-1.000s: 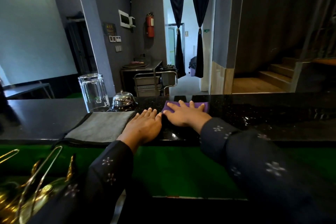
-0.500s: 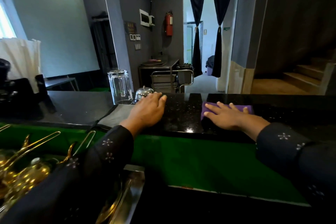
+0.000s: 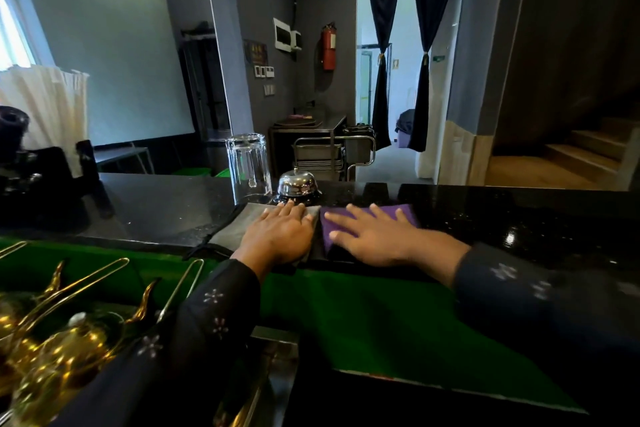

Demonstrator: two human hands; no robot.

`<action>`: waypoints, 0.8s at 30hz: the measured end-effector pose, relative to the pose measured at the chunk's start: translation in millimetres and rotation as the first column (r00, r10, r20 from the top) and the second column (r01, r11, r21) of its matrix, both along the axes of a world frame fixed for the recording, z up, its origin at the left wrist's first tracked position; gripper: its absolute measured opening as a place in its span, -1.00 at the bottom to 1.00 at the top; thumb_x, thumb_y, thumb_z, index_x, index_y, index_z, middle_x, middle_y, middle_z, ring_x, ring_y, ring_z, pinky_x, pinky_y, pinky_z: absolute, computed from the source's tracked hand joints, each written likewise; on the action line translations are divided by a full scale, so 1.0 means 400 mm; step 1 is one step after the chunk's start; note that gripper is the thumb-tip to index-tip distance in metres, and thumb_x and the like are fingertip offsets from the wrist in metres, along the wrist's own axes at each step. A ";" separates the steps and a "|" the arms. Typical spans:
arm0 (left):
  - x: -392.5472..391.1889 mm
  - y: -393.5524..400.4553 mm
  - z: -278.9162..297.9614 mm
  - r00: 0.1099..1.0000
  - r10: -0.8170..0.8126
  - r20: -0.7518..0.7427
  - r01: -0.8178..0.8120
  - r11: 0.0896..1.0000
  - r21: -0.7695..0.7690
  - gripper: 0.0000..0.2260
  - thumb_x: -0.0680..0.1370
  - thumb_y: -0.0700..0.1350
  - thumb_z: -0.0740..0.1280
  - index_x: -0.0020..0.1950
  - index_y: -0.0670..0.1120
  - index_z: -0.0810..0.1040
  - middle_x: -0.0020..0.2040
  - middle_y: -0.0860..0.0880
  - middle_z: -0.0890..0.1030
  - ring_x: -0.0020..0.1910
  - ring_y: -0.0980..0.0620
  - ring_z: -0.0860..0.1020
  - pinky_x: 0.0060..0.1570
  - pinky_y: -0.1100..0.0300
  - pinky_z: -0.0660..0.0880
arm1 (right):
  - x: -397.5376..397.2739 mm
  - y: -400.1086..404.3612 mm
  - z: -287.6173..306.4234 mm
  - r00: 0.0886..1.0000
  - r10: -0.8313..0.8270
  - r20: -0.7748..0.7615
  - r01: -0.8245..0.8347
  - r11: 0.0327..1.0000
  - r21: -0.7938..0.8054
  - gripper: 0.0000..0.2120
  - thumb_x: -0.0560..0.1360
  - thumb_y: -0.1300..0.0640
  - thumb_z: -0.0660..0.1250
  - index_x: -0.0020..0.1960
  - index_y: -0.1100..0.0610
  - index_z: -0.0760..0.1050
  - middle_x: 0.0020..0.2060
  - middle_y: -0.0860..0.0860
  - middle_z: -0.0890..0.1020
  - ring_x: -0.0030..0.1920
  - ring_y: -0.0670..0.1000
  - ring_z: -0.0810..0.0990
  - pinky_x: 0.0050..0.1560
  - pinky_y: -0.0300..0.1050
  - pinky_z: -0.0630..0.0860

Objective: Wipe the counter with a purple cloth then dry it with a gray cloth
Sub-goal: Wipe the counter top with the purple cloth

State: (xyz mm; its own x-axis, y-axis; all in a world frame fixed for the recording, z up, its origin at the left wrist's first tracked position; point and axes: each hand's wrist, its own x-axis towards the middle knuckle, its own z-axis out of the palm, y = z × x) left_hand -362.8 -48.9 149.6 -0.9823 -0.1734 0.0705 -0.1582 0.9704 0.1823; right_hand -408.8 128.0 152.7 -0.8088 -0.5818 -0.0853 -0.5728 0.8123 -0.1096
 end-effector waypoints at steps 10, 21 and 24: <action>0.010 0.007 0.002 0.999 0.001 -0.049 0.000 1.000 0.023 -0.50 0.63 0.10 -0.13 0.55 -0.04 0.08 0.57 -0.06 0.05 0.54 0.00 0.02 0.47 0.05 -0.10 | -0.086 -0.041 0.022 0.962 -0.269 0.046 0.270 0.963 -0.001 -0.41 0.55 -0.35 -0.16 0.53 -0.23 -0.14 0.57 0.01 -0.14 0.52 0.27 -0.20 0.39 0.44 -0.25; 0.037 0.027 0.021 1.000 -0.004 -0.029 0.005 1.000 0.020 -0.33 0.55 0.34 -0.12 0.53 -0.04 0.13 0.55 -0.09 0.12 0.53 -0.05 0.08 0.49 -0.04 -0.03 | -0.059 0.206 0.021 0.938 -0.346 0.026 0.346 0.938 -0.023 -0.43 0.54 -0.36 -0.16 0.52 -0.28 -0.11 0.57 -0.05 -0.10 0.54 0.19 -0.13 0.43 0.37 -0.19; 0.031 0.045 0.035 1.000 -0.014 0.020 0.016 0.998 -0.068 -0.33 0.56 0.31 -0.09 0.53 -0.08 0.12 0.55 -0.14 0.10 0.54 -0.10 0.01 0.48 -0.07 -0.11 | -0.045 0.186 0.024 0.924 -0.381 0.029 0.382 0.924 -0.007 -0.41 0.54 -0.36 -0.17 0.53 -0.25 -0.12 0.57 -0.01 -0.12 0.53 0.25 -0.17 0.41 0.42 -0.22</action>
